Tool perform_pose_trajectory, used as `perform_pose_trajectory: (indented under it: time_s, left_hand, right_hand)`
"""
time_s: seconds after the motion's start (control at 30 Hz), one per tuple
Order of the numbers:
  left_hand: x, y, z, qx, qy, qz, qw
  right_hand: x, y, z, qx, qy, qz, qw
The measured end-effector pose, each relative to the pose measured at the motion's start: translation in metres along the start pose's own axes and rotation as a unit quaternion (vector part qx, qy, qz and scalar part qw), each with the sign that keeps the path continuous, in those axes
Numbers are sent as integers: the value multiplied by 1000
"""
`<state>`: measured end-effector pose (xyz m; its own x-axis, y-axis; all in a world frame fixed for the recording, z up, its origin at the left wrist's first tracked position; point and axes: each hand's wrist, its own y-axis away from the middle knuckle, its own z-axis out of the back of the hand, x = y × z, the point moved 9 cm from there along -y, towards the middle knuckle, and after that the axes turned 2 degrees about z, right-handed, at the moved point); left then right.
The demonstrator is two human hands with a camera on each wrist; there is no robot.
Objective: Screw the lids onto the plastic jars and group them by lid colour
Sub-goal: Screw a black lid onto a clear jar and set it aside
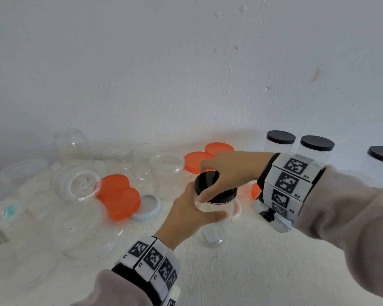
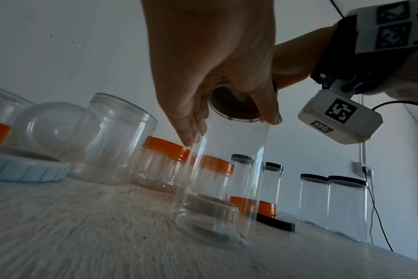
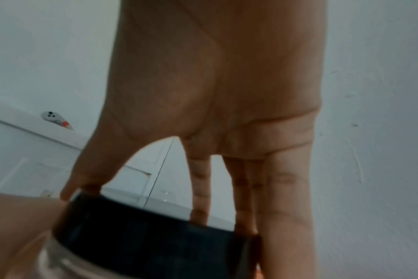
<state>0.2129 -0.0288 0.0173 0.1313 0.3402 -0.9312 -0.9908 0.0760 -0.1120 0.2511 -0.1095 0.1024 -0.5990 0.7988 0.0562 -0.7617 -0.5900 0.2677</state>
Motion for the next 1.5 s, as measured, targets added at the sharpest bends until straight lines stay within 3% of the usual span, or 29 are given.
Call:
perform_pose_trajectory:
  time_s: [0.1, 0.27, 0.63, 0.83, 1.2, 1.37, 1.5]
  left_hand:
    - [0, 0, 0, -1, -3, 2, 1000]
    - [-1, -1, 0, -4, -9, -4, 1000]
    - [2, -1, -1, -1, 4, 3, 1000]
    - [2, -1, 0, -8, 3, -4, 1000]
    - [3, -1, -1, -3, 2, -2, 1000]
    - [0, -2, 0, -8, 0, -13, 1000]
    - [0, -2, -1, -8, -4, -13, 1000]
  right_hand:
    - [2, 1, -1, -1, -8, 1, 1000]
    - [6, 5, -2, 65, -17, 35, 997]
    - [3, 0, -1, -5, 2, -11, 1000]
    - [8, 6, -1, 50, -18, 30, 998]
    - [2, -3, -1, -10, 12, -24, 1000]
    - [7, 2, -4, 58, -25, 26, 998]
    - [10, 1, 1, 53, -16, 49, 997]
